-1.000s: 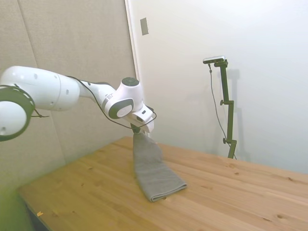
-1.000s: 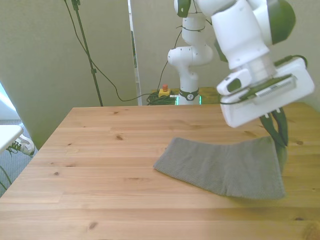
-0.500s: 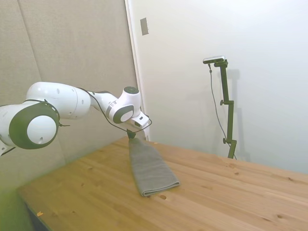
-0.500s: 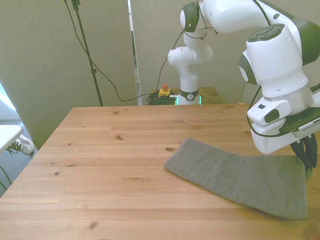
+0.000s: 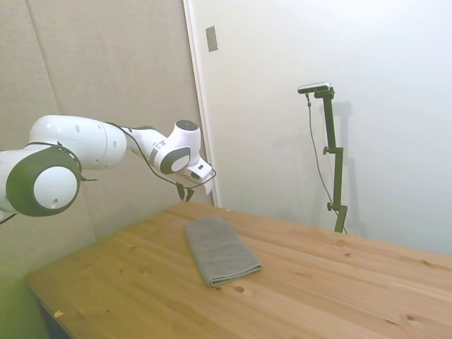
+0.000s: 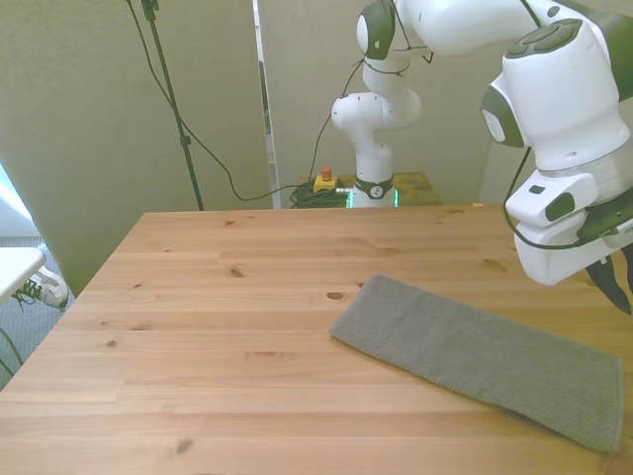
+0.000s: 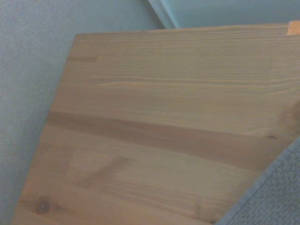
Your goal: Unfold the towel
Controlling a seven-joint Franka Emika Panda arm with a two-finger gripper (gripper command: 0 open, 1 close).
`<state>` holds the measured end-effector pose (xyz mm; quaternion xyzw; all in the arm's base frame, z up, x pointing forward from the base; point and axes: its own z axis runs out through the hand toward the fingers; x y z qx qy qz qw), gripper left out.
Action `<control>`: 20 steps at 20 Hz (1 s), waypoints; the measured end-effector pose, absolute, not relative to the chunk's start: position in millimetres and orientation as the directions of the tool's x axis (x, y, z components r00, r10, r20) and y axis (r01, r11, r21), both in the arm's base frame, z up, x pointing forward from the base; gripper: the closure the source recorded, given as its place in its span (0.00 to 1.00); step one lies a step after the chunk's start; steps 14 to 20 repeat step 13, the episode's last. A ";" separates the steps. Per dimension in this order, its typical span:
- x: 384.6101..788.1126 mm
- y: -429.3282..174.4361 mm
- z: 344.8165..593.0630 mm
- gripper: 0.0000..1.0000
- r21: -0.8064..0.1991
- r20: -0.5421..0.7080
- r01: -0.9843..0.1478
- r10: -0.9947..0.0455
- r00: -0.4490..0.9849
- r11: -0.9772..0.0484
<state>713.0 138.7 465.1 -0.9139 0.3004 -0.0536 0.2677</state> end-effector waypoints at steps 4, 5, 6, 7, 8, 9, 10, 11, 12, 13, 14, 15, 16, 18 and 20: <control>693.6 122.0 474.2 0.00 -0.437 -0.058 -0.586 -0.629 0.775 -0.682; 685.6 113.9 474.8 0.00 -0.398 -0.041 -0.609 -0.650 0.759 -0.686; 675.3 106.7 474.0 0.00 -0.356 -0.025 -0.628 -0.664 0.747 -0.693; 663.2 100.2 472.2 0.00 -0.309 -0.010 -0.643 -0.674 0.739 -0.701; 650.7 94.2 470.0 0.00 -0.264 0.010 -0.659 -0.685 0.729 -0.705; 637.5 89.6 468.3 0.00 -0.218 0.034 -0.674 -0.696 0.717 -0.705; 623.3 86.1 467.2 0.00 -0.173 0.056 -0.691 -0.707 0.705 -0.702; 607.4 83.3 467.6 0.00 -0.123 0.079 -0.708 -0.718 0.691 -0.695; 589.4 80.8 469.6 0.00 -0.073 0.101 -0.725 -0.729 0.677 -0.685; 570.7 79.4 472.8 0.00 -0.030 0.121 -0.739 -0.736 0.666 -0.673; 570.7 79.4 472.8 0.00 -0.030 0.121 -0.739 -0.736 0.666 -0.673; 570.7 79.4 472.8 0.00 -0.030 0.121 -0.739 -0.736 0.666 -0.673; 570.7 79.4 472.8 0.00 -0.030 0.121 -0.739 -0.736 0.666 -0.673; 570.7 79.4 472.8 0.00 -0.030 0.121 -0.739 -0.736 0.666 -0.673; 570.7 79.4 472.8 0.00 -0.030 0.121 -0.739 -0.736 0.666 -0.673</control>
